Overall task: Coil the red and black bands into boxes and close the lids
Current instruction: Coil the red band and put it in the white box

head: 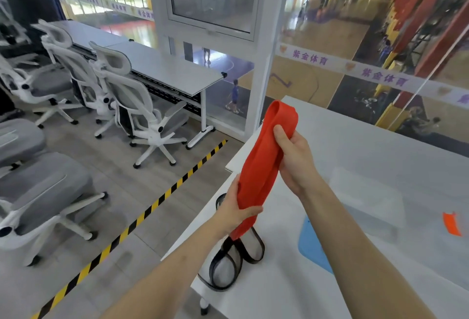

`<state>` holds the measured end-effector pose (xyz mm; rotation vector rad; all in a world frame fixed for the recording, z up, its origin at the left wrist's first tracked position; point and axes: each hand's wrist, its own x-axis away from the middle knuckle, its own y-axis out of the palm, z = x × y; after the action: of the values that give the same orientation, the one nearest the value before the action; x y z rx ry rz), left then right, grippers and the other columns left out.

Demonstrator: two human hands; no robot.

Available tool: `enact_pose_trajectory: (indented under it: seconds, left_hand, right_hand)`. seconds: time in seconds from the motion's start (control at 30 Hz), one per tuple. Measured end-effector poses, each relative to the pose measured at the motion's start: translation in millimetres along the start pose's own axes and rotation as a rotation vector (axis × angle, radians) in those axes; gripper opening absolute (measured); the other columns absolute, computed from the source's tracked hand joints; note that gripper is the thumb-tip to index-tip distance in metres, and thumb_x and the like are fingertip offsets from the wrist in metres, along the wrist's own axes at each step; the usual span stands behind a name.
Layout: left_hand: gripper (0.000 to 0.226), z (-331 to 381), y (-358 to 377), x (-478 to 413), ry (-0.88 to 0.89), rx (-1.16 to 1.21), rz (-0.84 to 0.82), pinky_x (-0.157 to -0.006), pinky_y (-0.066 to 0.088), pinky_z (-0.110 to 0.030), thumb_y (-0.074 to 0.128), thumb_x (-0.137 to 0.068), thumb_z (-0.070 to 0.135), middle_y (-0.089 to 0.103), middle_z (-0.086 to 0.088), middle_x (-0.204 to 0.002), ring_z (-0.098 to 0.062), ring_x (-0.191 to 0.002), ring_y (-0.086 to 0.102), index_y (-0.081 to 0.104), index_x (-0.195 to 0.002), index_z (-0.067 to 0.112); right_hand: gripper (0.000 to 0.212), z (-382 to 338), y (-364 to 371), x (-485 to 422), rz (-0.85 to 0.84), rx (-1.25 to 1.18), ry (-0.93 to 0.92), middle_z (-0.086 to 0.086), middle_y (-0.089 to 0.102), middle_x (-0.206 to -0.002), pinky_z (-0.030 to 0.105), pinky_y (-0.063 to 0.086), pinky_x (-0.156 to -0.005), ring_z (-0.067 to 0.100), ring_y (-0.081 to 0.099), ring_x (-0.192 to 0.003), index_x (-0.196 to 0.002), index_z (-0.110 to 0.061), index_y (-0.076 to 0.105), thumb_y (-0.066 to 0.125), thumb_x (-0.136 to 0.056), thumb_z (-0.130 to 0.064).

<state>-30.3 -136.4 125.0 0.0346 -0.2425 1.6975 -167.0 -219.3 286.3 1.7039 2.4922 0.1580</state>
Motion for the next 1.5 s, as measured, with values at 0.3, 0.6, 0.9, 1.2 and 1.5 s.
enact_pose_trajectory:
  seconds: [0.3,0.6,0.9,1.2,1.5]
  left_hand:
    - [0.043,4,8,3,-0.024,-0.003,-0.083,-0.087,0.062,-0.044,0.085,-0.082,0.033,0.075,-0.006,-0.109,-0.029,-0.096,0.075,0.062,-0.119,0.03]
    - [0.045,-24,58,6,-0.109,0.233,-0.138,-0.079,0.053,-0.036,0.072,-0.077,0.012,0.078,-0.008,-0.099,-0.021,-0.087,0.069,0.072,-0.119,0.028]
    - [0.042,-39,171,21,-0.321,0.376,-0.399,-0.08,0.056,-0.034,0.075,-0.086,-0.007,0.075,-0.007,-0.103,-0.02,-0.09,0.07,0.068,-0.12,0.015]
    - [0.038,-28,290,26,-0.381,0.496,-0.439,-0.081,0.062,-0.038,0.074,-0.089,-0.006,0.077,-0.012,-0.101,-0.025,-0.09,0.074,0.069,-0.125,0.003]
    - [0.03,-129,263,26,-0.462,0.136,-0.329,-0.085,0.063,-0.036,0.079,-0.091,0.011,0.079,-0.007,-0.113,-0.021,-0.099,0.078,0.069,-0.118,0.02]
  right_hand:
    - [0.027,32,-61,12,0.267,-0.36,0.124,0.009,0.076,-0.121,0.046,0.056,-0.101,0.026,0.071,-0.115,-0.127,-0.01,0.063,0.049,-0.111,-0.024]
    - [0.011,121,-154,107,0.661,-0.316,0.342,0.01,0.072,-0.093,0.036,0.058,-0.075,0.022,0.069,-0.087,-0.1,-0.012,0.068,0.066,-0.096,-0.002]
    - [0.052,196,-203,244,0.926,-0.338,0.529,0.022,0.071,-0.126,0.043,0.061,-0.083,0.032,0.076,-0.101,-0.136,-0.006,0.051,0.078,-0.093,-0.012]
    - [0.052,210,-264,290,1.069,-0.279,0.485,0.016,0.072,-0.126,0.048,0.057,-0.098,0.033,0.071,-0.114,-0.135,-0.008,0.058,0.077,-0.094,-0.033]
    - [0.072,255,-286,282,0.933,0.103,0.602,-0.001,0.06,-0.13,0.036,0.054,-0.098,0.018,0.065,-0.115,-0.146,-0.028,0.041,0.083,-0.087,-0.025]
